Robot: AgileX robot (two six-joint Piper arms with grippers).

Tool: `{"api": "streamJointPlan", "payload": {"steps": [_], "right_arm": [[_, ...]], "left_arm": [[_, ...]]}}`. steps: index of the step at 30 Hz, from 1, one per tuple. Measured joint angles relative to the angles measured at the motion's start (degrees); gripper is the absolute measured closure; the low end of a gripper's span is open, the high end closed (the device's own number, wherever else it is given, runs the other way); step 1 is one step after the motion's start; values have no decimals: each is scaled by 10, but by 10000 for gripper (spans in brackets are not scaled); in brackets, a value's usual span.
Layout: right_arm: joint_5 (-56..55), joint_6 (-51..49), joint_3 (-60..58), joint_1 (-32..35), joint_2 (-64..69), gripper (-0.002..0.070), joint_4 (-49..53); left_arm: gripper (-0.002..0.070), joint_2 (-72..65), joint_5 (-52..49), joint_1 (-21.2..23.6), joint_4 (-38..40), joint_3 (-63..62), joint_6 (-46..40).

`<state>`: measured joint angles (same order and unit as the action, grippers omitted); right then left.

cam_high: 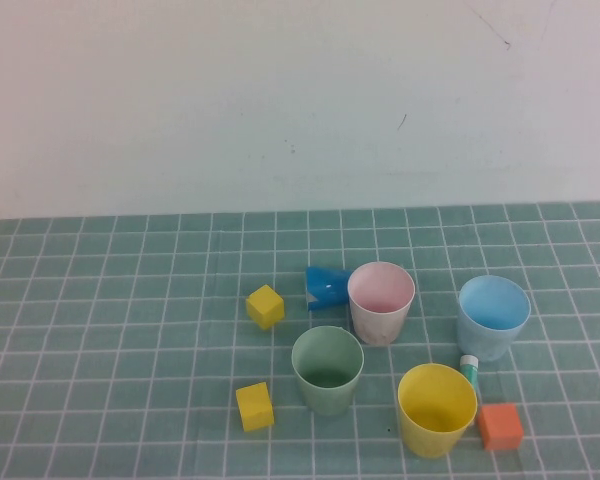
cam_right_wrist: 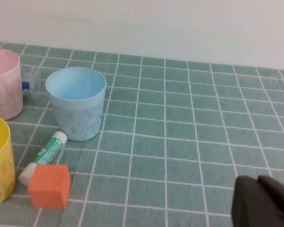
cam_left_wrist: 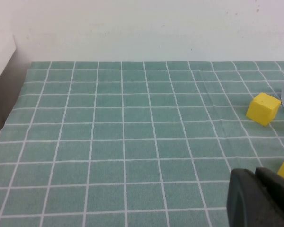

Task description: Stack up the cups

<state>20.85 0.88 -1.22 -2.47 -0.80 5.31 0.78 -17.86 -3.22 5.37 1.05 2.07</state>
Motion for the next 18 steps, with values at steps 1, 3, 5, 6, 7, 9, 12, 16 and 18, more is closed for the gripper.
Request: {"api": "streamJointPlan", "payload": {"steps": [1,3,5,6,7,9,12,16,18], "right_arm": [[0,0,0,0,0,678,0],[0,7,0,0,0,678,10],[0,14,0,0,0,678,29],[0,18,0,0,0,678,46],[-1,20,0,0,0,678,54],[-6,21,0,0,0,678,68],[-47,21,-5,0,0,678,76],[-162,21,-5,0,0,678,76],[-238,21,-5,0,0,678,76]], "left_arm": [[677,0,0,0,0,0,0],[677,0,0,0,0,0,0],[677,0,0,0,-1,0,0],[677,0,0,0,-6,0,-1],[677,0,0,0,-10,0,-2],[677,0,6,0,-19,0,-2],[677,0,35,0,-24,1,-3],[677,0,159,0,-25,1,-3],[677,0,231,0,-25,1,-1]]}}
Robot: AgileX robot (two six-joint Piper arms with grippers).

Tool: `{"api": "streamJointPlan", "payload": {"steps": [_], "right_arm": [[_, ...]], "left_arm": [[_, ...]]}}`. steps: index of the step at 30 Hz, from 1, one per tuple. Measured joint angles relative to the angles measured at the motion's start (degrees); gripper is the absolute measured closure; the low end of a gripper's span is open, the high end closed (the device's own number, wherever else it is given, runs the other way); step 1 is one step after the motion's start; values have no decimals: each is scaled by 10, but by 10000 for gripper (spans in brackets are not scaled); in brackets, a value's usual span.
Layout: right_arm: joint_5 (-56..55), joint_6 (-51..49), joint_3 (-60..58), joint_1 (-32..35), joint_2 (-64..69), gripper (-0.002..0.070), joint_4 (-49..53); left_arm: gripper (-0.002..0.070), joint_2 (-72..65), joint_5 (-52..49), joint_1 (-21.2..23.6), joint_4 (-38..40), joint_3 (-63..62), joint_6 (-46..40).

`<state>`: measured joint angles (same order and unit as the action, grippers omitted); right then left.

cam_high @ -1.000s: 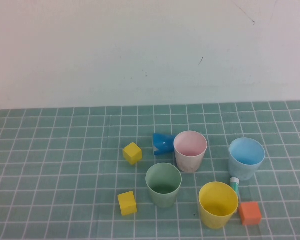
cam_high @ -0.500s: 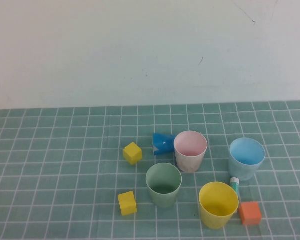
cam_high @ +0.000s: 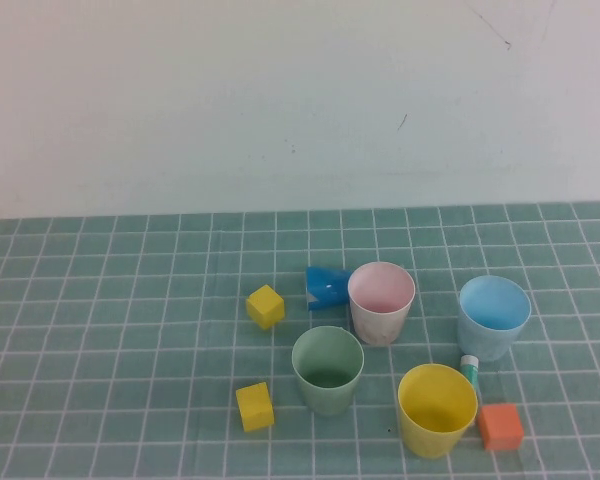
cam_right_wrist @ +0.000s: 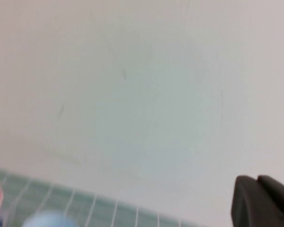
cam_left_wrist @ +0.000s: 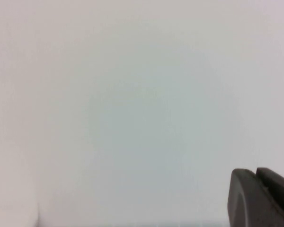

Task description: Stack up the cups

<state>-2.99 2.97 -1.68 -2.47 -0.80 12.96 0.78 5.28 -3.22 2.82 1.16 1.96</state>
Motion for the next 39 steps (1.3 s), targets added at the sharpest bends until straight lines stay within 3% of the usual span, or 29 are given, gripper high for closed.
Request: {"api": "streamJointPlan", "payload": {"steps": [7,12,16,18,22,28,34,39], "right_arm": [[-265,-18,0,0,0,678,4],[-309,-22,0,0,0,678,-17],[-323,-8,0,0,0,678,-106],[-332,11,1,0,0,678,-154],[-297,79,48,0,0,678,-204],[-71,213,181,0,1,678,-213],[113,275,236,0,61,678,-218],[203,277,236,0,112,678,-284]], "left_arm": [[677,0,226,0,-1,0,5],[677,0,323,0,-2,0,5],[677,0,401,0,11,0,25],[677,0,379,0,20,-11,62],[677,0,211,0,-9,-111,89],[677,-26,3,0,-62,-270,112],[677,-103,-67,0,-56,-314,151],[677,-138,-88,0,-47,-314,207]]}}
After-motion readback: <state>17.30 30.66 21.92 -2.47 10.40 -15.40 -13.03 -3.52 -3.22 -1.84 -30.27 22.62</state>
